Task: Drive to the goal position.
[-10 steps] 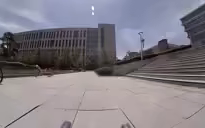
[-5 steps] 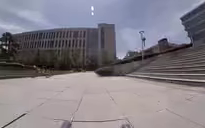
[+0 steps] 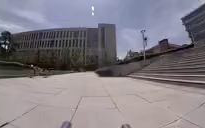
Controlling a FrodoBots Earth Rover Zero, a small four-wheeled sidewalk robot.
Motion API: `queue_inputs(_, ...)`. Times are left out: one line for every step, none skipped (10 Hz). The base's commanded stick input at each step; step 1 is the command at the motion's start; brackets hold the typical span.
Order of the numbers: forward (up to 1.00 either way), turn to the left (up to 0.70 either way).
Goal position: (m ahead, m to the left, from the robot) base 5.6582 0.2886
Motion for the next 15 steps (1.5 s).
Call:
queue_inputs(0.7, 0.02)
queue_inputs(0.7, 0.07)
queue_inputs(0.7, 0.13)
queue_inputs(0.7, 0.18)
queue_inputs(0.7, 0.16)
queue_inputs(0.7, 0.01)
queue_inputs(0.7, 0.0)
queue_inputs(0.7, 0.0)
queue_inputs(0.7, 0.0)
queue_inputs(0.7, 0.0)
queue_inputs(0.7, 0.0)
queue_inputs(0.7, 0.0)
queue_inputs(0.7, 0.0)
queue_inputs(0.7, 0.0)
queue_inputs(0.7, 0.0)
